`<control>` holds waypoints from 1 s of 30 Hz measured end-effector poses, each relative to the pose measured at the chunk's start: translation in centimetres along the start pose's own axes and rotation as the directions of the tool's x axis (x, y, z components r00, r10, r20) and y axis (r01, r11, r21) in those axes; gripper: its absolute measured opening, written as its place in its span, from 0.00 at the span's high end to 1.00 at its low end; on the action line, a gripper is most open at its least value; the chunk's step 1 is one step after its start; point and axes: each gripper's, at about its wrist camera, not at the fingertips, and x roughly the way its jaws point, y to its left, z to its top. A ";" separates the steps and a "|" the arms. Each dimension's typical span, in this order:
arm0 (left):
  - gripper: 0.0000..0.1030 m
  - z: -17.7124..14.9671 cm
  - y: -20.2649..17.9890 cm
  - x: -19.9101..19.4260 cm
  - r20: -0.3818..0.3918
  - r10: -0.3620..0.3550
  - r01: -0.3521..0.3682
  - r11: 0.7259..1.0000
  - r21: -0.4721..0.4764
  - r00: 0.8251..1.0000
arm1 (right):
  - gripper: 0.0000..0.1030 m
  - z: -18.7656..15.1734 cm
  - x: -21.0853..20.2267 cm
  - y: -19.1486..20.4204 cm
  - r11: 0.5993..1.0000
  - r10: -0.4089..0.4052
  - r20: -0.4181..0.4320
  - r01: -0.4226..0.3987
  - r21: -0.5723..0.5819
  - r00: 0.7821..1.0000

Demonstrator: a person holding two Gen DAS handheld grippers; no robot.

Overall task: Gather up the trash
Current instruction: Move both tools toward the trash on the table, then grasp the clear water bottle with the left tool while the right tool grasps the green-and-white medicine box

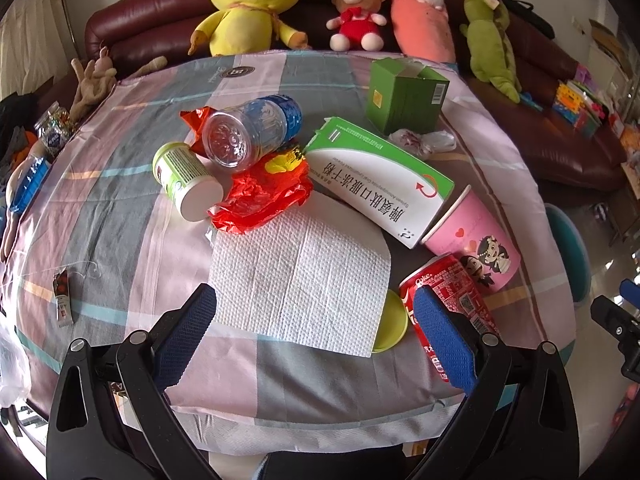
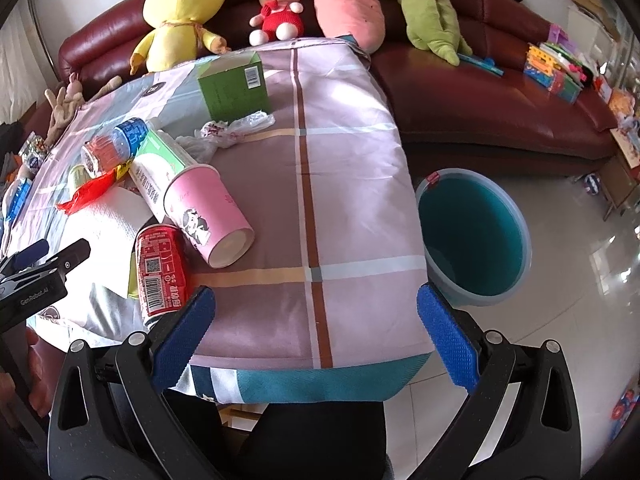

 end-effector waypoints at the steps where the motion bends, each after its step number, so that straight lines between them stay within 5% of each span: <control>1: 0.04 0.1 0.1 0.1 -0.002 -0.003 0.003 1.000 0.000 1.000 | 0.06 0.0 0.1 0.1 1.000 0.000 -0.002 0.000 -0.003 1.000; 30: 0.04 2.5 2.4 1.5 0.002 -0.047 0.046 0.996 0.073 0.999 | 0.06 3.2 2.8 4.7 0.992 -0.037 -0.058 0.030 -0.119 0.998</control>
